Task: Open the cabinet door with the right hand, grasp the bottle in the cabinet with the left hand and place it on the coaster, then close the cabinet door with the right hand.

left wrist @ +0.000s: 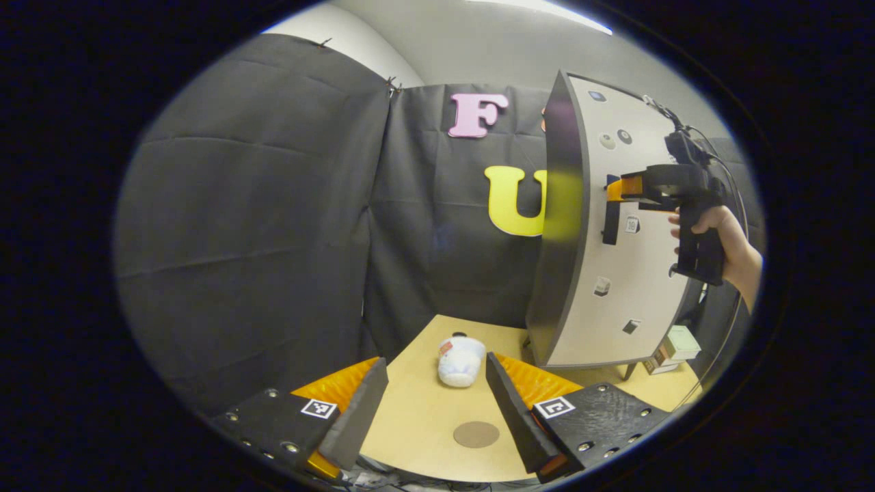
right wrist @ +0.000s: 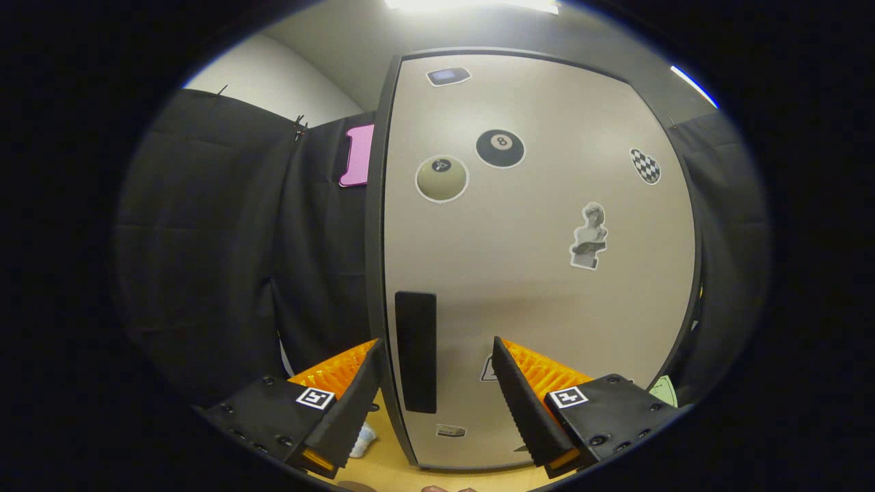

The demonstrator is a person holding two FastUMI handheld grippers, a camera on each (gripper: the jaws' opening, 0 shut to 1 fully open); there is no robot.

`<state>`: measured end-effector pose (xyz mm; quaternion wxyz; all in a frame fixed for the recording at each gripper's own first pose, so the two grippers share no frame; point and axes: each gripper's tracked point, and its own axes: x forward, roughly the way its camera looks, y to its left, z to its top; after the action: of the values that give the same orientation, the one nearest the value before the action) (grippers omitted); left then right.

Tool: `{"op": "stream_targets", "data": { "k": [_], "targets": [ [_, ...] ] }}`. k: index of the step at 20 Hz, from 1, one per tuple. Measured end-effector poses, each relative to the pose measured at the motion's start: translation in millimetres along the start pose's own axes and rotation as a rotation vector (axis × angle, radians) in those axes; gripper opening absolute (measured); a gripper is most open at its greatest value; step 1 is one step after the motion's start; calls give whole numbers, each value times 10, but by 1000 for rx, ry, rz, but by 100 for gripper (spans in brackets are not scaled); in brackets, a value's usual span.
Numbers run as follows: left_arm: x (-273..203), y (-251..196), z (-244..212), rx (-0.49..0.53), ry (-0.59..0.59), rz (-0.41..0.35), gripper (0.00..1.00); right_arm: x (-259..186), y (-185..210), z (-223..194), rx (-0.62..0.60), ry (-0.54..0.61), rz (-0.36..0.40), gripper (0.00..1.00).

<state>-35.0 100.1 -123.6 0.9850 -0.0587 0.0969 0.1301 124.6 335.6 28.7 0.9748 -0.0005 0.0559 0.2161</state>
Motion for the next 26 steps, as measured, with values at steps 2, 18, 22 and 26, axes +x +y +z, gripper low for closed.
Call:
{"op": "stream_targets", "data": {
  "k": [2, 18, 22, 26],
  "targets": [
    [16, 45, -9, 5, 2, 4, 89, 95, 7, -58, 12, 20, -17, 98],
    [9, 5, -27, 63, 16, -2, 87, 305, 130, -184, -10, 99, -51, 28],
    [-1, -37, -36, 56, 18, -9, 87, 276, 139, -187, -7, 108, 6, 13],
    [12, -104, 28, 64, 7, -15, 87, 179, 153, -198, -14, 108, 42, 13]
  ]
}}
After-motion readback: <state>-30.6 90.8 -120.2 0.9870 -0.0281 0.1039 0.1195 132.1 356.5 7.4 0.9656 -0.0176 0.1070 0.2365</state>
